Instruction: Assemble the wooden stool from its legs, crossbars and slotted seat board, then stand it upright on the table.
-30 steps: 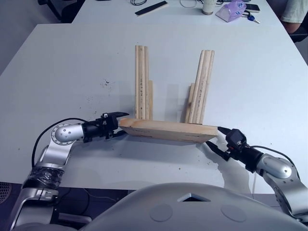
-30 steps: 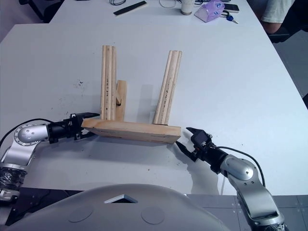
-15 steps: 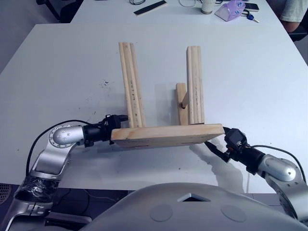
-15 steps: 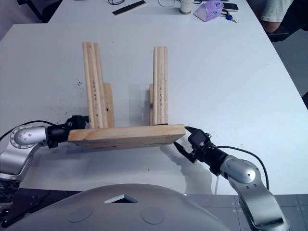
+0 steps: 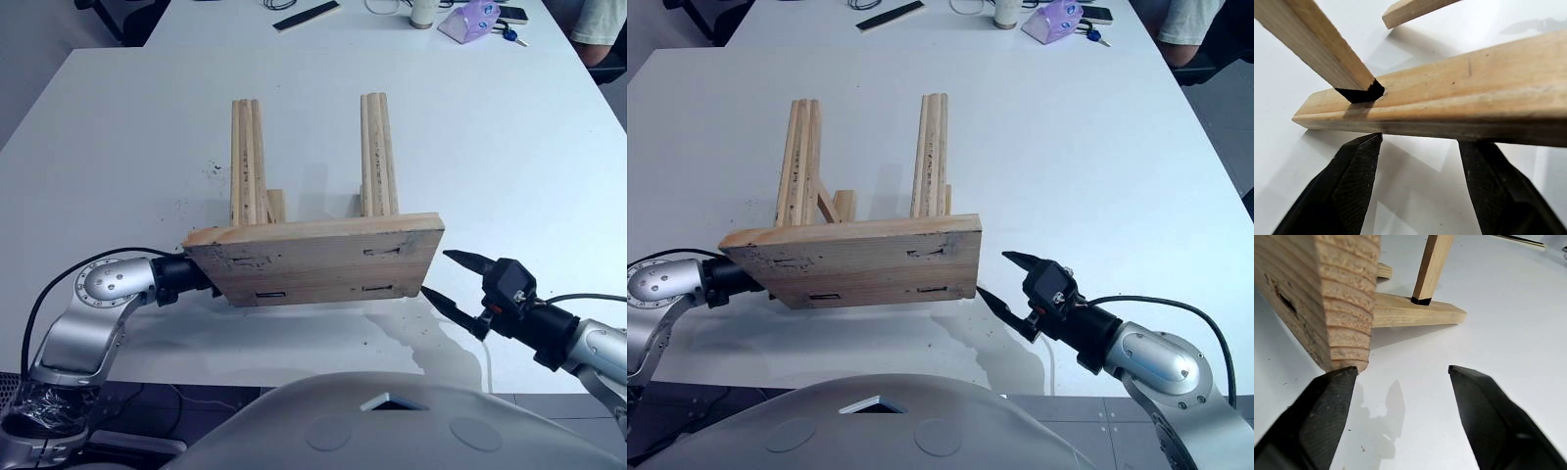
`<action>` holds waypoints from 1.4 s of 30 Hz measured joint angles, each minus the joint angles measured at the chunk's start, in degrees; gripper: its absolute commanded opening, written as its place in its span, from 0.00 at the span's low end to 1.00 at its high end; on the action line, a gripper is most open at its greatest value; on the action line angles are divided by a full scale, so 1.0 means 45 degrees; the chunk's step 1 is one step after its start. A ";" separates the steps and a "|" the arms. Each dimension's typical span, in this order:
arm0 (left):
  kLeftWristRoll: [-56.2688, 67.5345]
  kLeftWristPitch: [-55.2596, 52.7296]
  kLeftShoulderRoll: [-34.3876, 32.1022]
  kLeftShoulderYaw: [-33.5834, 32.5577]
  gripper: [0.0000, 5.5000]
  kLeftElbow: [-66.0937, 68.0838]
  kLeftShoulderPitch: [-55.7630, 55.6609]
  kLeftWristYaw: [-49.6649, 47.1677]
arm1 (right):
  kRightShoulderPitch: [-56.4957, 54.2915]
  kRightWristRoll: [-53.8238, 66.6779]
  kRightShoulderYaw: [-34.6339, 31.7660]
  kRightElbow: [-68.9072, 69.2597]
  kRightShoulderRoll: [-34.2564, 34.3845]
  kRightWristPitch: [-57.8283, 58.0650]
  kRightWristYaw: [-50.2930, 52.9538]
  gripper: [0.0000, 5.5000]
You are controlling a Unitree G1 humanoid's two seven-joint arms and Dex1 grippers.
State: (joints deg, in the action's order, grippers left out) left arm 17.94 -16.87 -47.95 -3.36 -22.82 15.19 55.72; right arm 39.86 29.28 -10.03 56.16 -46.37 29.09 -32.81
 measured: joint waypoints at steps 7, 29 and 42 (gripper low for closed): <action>0.1020 -0.2074 -0.1650 -0.1124 0.52 -0.0968 -0.0161 0.1075 | 0.0544 0.3024 -0.0491 -0.0052 -0.1841 -0.1704 0.0478 0.63; 1.1945 -1.3654 -0.2258 0.0446 0.52 -0.1797 -0.4250 -0.0038 | -0.0956 1.0844 -0.2396 -0.1309 -0.4430 -0.4694 0.3269 0.63; 2.0087 -1.0206 0.1814 0.4035 0.52 -0.0497 -0.6731 -0.9135 | -0.1693 1.3846 -0.3282 -0.0256 -0.4358 -0.3419 0.2591 0.63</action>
State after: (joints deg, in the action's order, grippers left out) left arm 108.33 -62.79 -39.79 14.80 -25.05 -15.10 14.61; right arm 32.24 91.59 -24.80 55.01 -65.98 13.71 -21.15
